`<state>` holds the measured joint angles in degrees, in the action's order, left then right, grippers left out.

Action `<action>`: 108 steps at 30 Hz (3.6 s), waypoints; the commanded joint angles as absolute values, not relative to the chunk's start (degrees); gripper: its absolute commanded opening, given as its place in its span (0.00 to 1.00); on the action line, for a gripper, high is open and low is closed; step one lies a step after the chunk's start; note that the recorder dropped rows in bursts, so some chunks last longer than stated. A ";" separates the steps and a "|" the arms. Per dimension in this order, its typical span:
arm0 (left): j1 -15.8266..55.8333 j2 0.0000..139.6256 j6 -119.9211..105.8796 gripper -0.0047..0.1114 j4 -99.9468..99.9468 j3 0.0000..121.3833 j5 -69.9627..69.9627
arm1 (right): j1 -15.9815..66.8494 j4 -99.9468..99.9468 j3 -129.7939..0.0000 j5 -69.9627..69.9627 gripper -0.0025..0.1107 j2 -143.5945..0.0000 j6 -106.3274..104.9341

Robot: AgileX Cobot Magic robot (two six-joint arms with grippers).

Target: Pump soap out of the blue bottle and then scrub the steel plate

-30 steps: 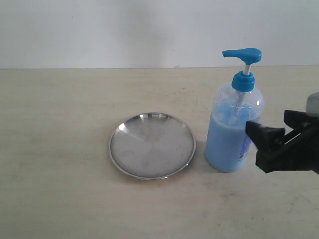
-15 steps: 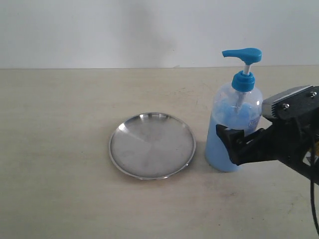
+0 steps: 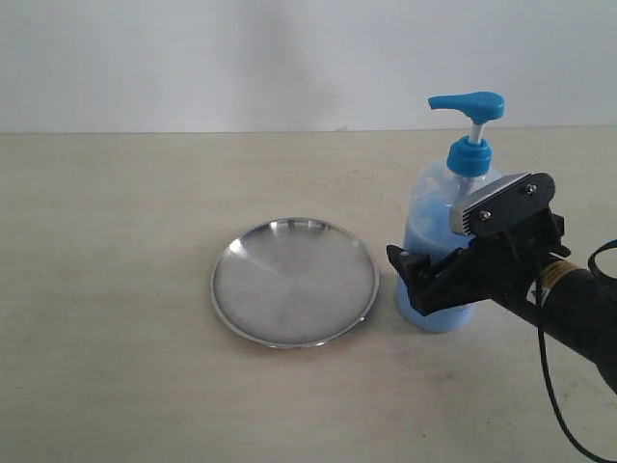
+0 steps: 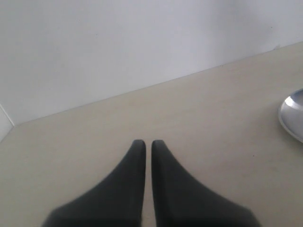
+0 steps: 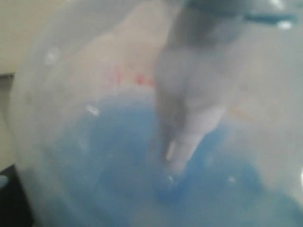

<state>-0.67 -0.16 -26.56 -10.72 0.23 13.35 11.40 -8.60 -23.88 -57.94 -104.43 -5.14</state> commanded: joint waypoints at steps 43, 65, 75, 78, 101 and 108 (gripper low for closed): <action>-0.40 0.00 -8.91 0.07 -32.13 0.00 -9.01 | 11.56 -9.53 -24.20 -57.79 0.02 -104.64 -9.62; -0.40 14.00 -8.63 0.07 -29.69 1.27 -7.09 | 11.93 -5.42 -29.84 -57.01 0.02 -104.64 -12.84; 2.89 42.84 -4.66 0.07 -14.87 14.90 -4.60 | 12.02 -8.09 -29.98 -54.64 0.02 -104.64 -12.52; 10.19 53.00 -4.77 0.07 -6.31 22.83 -4.81 | 12.02 -8.42 -29.98 -54.64 0.02 -104.64 -12.62; 24.79 93.98 61.00 0.07 59.15 68.60 -43.52 | 12.02 -8.22 -29.98 -54.20 0.02 -104.64 -12.61; 29.53 102.19 61.50 0.07 62.52 75.37 -43.75 | 12.02 -8.22 -29.98 -51.61 0.02 -104.64 -12.61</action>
